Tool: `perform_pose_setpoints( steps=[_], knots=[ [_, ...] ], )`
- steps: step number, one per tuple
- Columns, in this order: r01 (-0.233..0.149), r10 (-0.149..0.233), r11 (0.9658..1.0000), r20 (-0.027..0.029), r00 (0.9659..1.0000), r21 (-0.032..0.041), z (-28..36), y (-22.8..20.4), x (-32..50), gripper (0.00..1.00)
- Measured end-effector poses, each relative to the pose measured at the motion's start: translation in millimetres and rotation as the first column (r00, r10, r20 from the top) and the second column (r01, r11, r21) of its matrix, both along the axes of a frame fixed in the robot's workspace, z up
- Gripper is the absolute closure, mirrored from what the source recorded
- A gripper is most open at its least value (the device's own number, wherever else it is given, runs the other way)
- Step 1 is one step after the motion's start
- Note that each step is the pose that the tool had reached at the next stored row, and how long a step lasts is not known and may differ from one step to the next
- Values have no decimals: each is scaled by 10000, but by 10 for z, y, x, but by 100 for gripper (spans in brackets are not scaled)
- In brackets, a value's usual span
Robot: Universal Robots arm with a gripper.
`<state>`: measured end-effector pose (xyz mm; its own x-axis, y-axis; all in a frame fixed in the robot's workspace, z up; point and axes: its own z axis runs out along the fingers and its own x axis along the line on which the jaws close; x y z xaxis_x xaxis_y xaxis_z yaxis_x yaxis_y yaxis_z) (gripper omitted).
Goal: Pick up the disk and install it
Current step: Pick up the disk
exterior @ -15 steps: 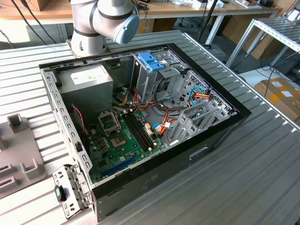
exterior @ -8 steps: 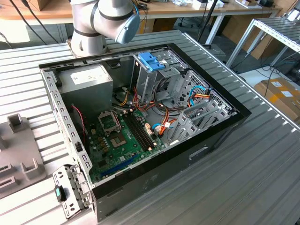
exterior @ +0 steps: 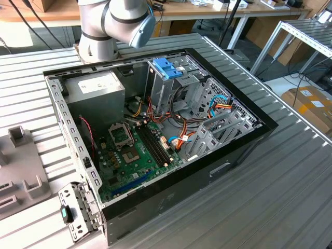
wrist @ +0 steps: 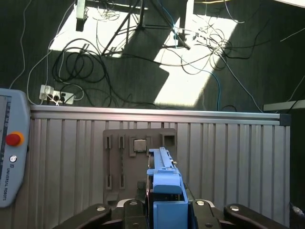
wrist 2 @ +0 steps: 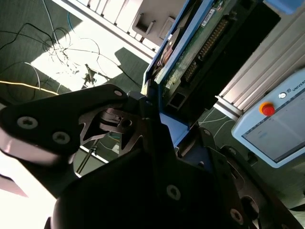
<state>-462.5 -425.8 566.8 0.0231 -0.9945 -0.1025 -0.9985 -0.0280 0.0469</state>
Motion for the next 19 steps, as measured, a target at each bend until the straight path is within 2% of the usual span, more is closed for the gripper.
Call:
perform_pose_setpoints(
  steps=[2,4,8,12,19],
  knots=[
    [0,0,10000,0,10000,13,0,-49,0,63],
    [1,-1,10000,-1,10000,33,1,-127,0,63],
    [0,0,10000,0,10000,59,0,-211,0,63],
    [1,-1,10000,-1,10000,97,0,-324,0,63],
    [0,0,9999,0,10000,145,0,-489,0,63]
  ],
)
